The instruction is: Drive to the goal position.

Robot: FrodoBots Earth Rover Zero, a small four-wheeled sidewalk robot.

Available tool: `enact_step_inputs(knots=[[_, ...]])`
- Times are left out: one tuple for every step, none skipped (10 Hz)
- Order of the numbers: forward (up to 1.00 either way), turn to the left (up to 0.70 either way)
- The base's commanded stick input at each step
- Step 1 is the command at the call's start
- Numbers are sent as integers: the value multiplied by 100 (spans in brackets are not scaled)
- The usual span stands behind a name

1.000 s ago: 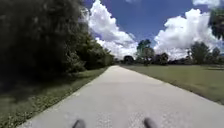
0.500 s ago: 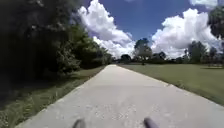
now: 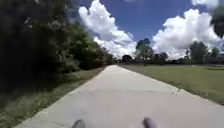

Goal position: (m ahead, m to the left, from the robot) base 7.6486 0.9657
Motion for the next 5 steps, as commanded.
enact_step_inputs(knots=[[70,2],[70,2],[70,2],[70,2],[70,2]])
